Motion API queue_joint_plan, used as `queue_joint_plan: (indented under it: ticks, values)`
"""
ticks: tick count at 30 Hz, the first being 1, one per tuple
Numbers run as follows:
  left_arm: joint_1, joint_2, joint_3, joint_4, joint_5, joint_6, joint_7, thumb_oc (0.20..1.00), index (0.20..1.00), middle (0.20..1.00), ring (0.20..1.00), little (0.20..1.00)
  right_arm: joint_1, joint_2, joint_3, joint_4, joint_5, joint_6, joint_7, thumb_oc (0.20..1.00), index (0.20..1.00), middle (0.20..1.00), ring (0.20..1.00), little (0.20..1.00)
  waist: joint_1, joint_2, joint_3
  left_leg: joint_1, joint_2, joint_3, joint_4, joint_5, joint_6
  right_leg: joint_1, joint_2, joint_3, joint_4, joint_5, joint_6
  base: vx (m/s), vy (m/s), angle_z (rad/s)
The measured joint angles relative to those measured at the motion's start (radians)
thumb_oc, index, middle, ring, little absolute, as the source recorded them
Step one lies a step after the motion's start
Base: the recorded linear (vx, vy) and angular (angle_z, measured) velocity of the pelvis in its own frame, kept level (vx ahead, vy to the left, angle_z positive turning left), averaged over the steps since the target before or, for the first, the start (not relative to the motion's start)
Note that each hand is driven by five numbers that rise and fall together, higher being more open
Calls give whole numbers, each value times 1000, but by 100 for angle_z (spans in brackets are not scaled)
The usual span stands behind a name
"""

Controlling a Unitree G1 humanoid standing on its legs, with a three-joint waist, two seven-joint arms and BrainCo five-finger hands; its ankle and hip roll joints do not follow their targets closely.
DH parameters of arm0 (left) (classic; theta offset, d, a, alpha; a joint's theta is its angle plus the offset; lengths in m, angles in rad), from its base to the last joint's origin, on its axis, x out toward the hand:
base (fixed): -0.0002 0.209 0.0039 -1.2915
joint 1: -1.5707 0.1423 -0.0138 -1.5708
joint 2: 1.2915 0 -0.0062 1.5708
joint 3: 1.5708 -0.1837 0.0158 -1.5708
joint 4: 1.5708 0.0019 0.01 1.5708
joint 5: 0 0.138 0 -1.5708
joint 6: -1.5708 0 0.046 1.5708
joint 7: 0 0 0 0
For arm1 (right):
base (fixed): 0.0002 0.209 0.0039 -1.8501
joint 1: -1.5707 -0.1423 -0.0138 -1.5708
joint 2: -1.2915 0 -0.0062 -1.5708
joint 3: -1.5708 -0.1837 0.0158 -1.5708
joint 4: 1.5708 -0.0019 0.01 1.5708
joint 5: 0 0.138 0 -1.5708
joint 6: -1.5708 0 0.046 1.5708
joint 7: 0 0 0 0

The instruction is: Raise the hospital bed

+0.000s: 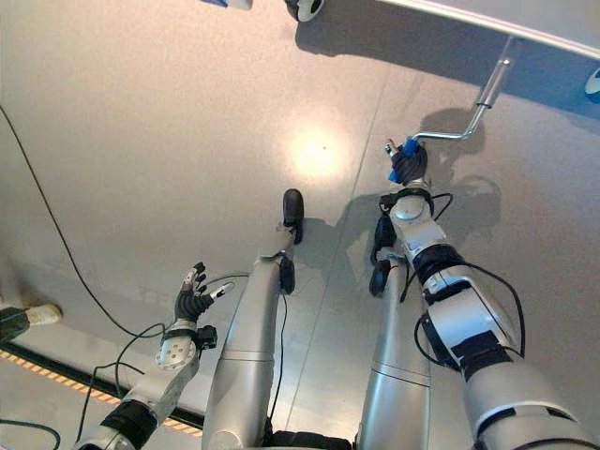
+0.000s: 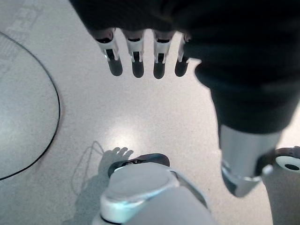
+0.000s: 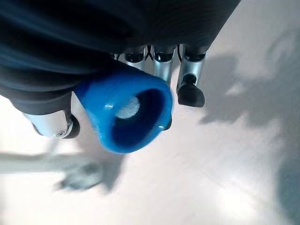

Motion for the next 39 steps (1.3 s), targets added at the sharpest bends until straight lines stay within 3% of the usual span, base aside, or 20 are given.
queue_joint_plan:
  ticks: [7, 13, 26, 39]
  values:
    - [9, -16, 8, 59, 2, 14, -9, 1000, 1000, 1000, 1000, 1000, 214, 21, 23, -226, 88, -41, 84, 200, 200, 200, 200, 200, -35, -10, 3, 138, 20, 9, -81, 7, -4, 131, 20, -2, -82, 14, -2, -19, 2, -6]
    - [32, -27, 37, 126, 11, 29, -40, 1000, 1000, 1000, 1000, 1000, 390, 5, 11, -352, 127, -62, 125, 200, 200, 200, 200, 200, -67, -43, 7, 284, 18, 32, -187, 25, 7, 264, 24, 10, -179, 36, 15, -34, -6, -4]
    - [27, -40, 97, 135, 13, 32, -65, 1000, 1000, 1000, 1000, 1000, 517, 25, -159, -442, 142, -114, 135, 200, 200, 200, 200, 200, -69, -96, 28, 358, 13, 54, -243, 36, 23, 340, 22, 24, -254, 60, 34, -6, -5, -3]
    - [27, -46, 117, 128, 14, 31, -65, 1000, 1000, 1000, 1000, 1000, 557, 25, -237, -472, 142, -136, 96, 200, 200, 200, 200, 200, -70, -111, 33, 360, -2, 58, -261, 49, 43, 345, 9, 33, -279, 81, 59, 0, 0, 0]
